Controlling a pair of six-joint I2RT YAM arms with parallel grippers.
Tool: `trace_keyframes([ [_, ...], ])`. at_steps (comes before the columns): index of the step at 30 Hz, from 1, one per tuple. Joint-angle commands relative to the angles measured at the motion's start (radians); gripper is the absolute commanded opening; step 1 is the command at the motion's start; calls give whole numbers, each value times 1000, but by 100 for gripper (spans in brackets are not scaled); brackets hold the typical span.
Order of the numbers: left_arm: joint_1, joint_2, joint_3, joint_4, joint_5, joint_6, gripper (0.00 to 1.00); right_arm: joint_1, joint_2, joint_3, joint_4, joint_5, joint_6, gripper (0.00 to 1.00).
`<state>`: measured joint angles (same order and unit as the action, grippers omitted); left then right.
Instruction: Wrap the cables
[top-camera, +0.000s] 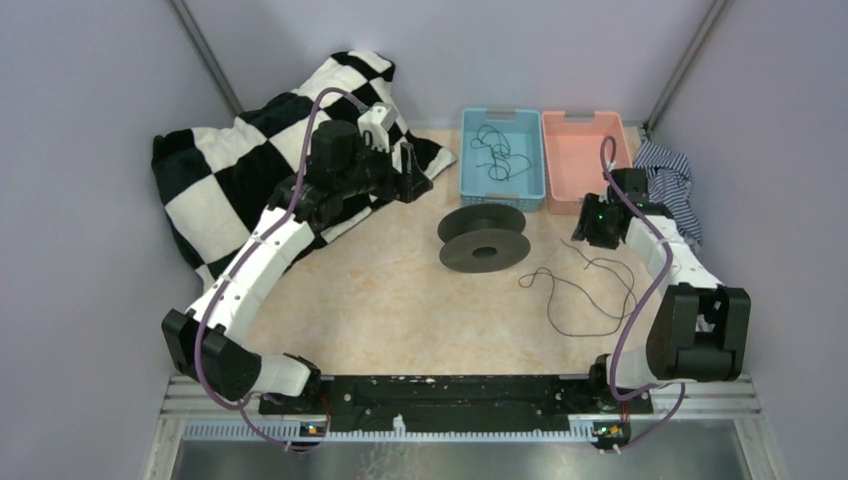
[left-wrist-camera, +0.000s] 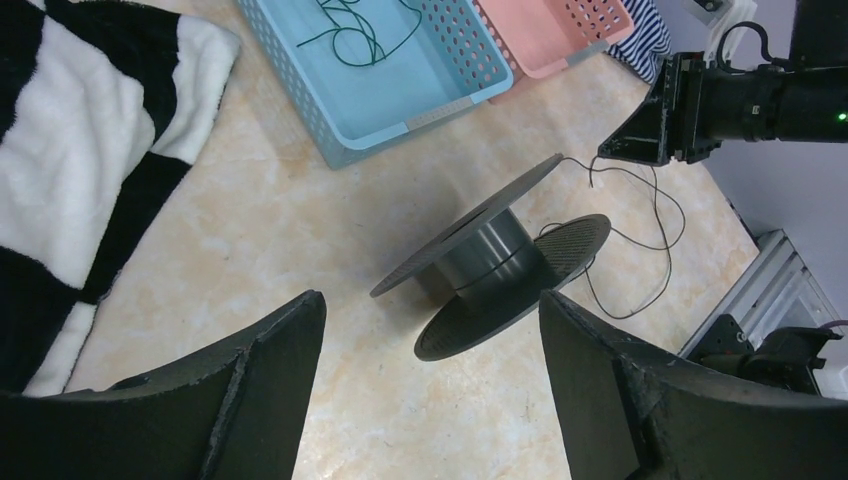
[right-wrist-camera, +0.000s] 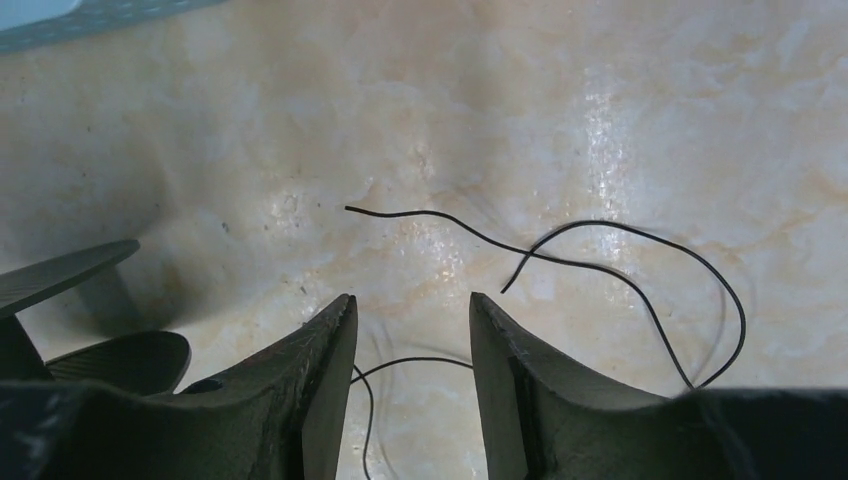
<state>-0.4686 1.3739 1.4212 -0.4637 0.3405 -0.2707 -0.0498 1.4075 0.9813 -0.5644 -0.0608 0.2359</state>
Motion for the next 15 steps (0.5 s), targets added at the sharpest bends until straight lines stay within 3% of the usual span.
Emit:
trace_keyframes([
  [1,13,-43,8,24,49,7,85,7,-12,-23,20,-52,-51,46],
  [9,13,-51,-13,67,80,12,85,72,-62,-153,203,11,-293,53],
  [15,13,-66,-24,73,83,11,85,83,28,-135,215,89,-406,54],
])
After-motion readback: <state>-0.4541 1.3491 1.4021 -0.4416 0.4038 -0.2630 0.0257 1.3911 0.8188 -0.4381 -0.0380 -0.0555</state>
